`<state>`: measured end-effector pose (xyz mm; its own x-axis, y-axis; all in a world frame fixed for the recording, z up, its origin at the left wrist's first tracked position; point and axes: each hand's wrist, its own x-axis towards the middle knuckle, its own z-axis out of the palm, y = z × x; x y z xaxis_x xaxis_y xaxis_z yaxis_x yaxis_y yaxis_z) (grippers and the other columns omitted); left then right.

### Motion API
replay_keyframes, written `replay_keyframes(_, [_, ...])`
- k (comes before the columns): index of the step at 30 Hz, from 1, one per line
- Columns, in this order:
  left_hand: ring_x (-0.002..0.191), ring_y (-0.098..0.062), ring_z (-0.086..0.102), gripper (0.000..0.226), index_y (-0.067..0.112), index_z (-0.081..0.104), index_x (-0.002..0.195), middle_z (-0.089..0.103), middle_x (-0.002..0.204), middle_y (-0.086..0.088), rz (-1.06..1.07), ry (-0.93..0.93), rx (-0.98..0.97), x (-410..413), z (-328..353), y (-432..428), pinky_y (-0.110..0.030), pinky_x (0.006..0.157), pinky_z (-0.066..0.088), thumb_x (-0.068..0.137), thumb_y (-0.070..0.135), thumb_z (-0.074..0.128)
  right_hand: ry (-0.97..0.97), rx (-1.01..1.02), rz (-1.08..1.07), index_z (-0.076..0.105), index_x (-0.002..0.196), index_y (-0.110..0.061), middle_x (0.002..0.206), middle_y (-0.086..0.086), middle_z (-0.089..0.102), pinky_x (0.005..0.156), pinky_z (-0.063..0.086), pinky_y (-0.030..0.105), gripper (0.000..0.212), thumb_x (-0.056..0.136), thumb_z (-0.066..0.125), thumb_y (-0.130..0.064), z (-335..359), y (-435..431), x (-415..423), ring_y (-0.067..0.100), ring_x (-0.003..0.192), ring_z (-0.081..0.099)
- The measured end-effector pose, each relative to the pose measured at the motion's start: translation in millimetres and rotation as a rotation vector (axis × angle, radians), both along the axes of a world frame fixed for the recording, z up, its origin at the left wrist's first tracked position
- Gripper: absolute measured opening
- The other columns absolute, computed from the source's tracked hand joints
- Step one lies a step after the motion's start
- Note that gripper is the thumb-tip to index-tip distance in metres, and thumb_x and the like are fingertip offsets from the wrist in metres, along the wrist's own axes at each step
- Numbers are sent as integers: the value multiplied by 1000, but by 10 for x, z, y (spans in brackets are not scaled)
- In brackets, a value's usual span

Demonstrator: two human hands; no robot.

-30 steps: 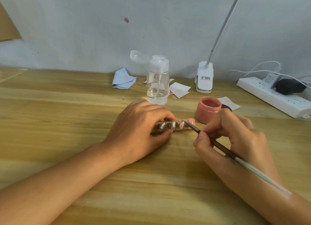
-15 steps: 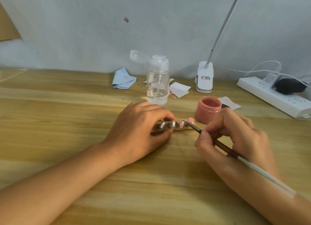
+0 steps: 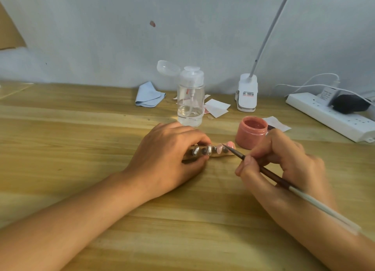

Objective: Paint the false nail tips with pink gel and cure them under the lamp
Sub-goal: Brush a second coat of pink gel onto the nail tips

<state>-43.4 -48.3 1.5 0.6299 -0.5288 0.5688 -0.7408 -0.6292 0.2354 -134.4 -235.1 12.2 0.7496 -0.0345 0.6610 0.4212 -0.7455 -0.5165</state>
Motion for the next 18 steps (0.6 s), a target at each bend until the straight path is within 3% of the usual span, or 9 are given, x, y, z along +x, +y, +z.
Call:
replay_keyframes(7, [82,-3,50,16,34,70,96,68,89,19,-3,-14,-10,-1,-3,-2,-29,77,41,80,34,71,-2,-10,46,56,70,-14,59,-8,62,82,43,29,9,69,64,-12,17,7,-34,10,75,61])
replay_keyframes(13, [82,-7,54,15,33,70,95,68,88,18,-3,-19,-16,1,-3,-14,-32,77,43,80,35,70,7,-53,-12,57,77,-13,62,-15,62,77,39,18,12,68,65,-14,40,45,-24,0,84,57])
replay_keyframes(18, [79,-1,45,16,33,70,96,68,88,19,-6,-21,-7,5,-11,-8,-30,77,41,81,36,68,29,-53,50,57,72,-15,63,-9,60,84,46,35,11,65,65,-13,39,38,-42,7,80,59])
